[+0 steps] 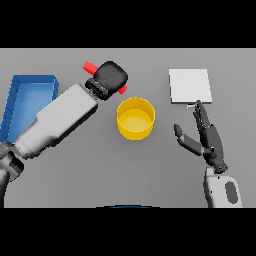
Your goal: Pick up the red beaker and tilt it to pour out 1 green nut into yellow bowl. Pick up the yellow bowl and place it on the metallic measuring scale.
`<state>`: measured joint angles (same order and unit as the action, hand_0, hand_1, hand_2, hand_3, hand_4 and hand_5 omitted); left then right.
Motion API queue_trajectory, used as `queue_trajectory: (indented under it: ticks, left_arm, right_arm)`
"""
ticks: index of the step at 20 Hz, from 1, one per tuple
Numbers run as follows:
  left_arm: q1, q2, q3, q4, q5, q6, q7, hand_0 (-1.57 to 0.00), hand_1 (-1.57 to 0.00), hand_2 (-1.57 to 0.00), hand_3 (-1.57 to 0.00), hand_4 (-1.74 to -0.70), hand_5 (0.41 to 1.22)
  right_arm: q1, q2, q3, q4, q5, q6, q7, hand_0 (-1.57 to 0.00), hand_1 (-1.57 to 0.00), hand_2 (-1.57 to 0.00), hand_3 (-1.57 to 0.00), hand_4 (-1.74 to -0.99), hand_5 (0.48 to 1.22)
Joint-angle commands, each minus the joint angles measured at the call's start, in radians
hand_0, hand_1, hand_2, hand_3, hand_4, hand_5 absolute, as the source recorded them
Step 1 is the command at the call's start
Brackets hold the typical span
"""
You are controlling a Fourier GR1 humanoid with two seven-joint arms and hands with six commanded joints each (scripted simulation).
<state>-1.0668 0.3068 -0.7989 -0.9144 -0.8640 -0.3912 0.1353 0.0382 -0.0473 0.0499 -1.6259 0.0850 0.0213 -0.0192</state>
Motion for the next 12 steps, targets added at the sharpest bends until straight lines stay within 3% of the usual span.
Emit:
queue_trajectory:
  ticks: [1,5,12]
  left_arm:
    - [-0.017,-0.004,-0.026,0.013,-0.015,-0.009,-0.008,-1.57,-1.57,-1.57,-1.20,-1.71,1.219]
    - [-0.091,-0.028,-0.119,0.061,-0.068,-0.005,-0.049,-1.57,-1.57,-1.57,-1.42,-1.73,1.220]
    - [-0.150,-0.045,-0.282,0.097,-0.154,0.000,-0.063,-1.57,-1.57,-1.57,-1.54,-1.74,1.221]
  right_arm:
    - [-0.001,0.003,0.004,-0.007,0.005,-0.005,0.006,0.00,0.00,0.00,0.00,-1.301,0.607]
    - [0.003,-0.006,0.003,-0.003,0.006,0.003,-0.015,0.00,0.00,0.00,0.00,-1.300,0.601]
    - [-0.004,-0.009,-0.003,-0.003,0.008,-0.003,-0.016,0.00,0.00,0.00,0.00,-1.287,0.604]
